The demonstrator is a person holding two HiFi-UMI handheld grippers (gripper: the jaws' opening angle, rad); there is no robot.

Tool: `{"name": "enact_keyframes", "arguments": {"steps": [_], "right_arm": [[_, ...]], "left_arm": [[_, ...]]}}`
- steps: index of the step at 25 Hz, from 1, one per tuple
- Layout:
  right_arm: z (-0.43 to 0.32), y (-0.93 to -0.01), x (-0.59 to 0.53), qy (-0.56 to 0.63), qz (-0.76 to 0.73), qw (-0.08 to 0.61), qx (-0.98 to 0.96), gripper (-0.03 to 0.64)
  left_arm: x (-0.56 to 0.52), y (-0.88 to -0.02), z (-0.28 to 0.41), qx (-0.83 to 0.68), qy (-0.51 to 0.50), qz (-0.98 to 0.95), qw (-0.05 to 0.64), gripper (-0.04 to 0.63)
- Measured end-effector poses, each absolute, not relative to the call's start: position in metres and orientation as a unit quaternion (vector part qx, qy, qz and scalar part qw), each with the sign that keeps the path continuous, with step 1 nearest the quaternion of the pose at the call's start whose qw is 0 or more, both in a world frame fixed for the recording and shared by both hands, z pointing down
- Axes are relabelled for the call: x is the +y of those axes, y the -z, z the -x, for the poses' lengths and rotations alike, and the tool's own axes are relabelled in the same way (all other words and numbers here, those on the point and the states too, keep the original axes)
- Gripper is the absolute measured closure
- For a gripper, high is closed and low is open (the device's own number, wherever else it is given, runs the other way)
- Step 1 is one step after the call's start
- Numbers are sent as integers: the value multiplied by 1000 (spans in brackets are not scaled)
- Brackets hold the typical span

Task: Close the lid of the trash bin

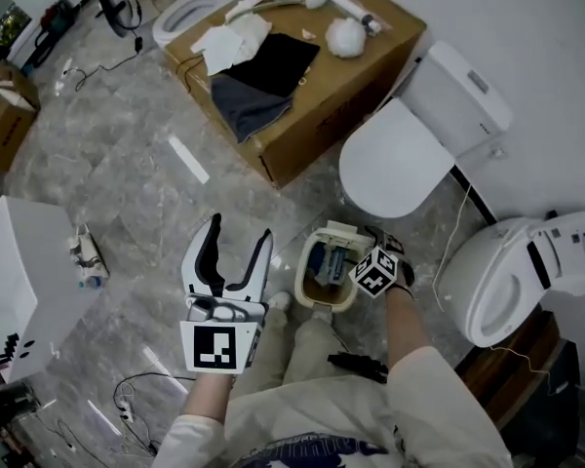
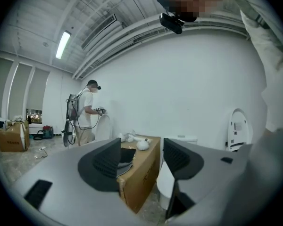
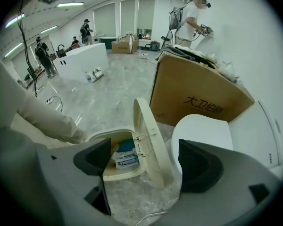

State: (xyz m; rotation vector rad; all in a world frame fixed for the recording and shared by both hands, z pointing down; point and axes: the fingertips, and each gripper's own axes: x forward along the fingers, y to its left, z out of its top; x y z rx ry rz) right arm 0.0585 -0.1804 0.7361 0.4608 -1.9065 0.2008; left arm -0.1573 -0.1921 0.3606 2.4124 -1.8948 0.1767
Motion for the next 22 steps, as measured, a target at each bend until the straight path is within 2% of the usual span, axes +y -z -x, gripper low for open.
{"name": "enact_keyframes", "arguments": {"steps": [9, 22], "right_arm": [[-47, -747, -157, -101, -167, 578, -792, 195], [-37, -759, -71, -99, -133, 587, -793, 202]], "left_arm": [[-208, -354, 176, -621, -50, -781, 29, 331], [-221, -354, 149, -583, -54, -810, 37, 331]]}}
